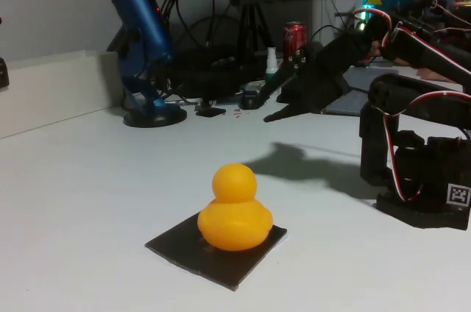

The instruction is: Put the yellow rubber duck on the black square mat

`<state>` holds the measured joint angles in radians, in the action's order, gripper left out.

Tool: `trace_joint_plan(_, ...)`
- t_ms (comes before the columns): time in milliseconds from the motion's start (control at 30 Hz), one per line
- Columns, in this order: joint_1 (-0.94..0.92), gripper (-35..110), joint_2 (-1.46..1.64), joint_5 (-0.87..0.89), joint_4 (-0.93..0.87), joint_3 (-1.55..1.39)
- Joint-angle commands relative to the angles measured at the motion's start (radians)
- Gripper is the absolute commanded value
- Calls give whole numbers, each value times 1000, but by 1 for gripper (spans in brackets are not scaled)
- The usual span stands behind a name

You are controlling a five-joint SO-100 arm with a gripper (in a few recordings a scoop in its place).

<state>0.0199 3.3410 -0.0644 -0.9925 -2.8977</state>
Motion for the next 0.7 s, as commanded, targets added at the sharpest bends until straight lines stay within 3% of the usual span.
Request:
trace_joint_plan(0,-5,8,21,-9,2,-8)
trace_joint_plan(667,-17,8,21,-3,-3,-55)
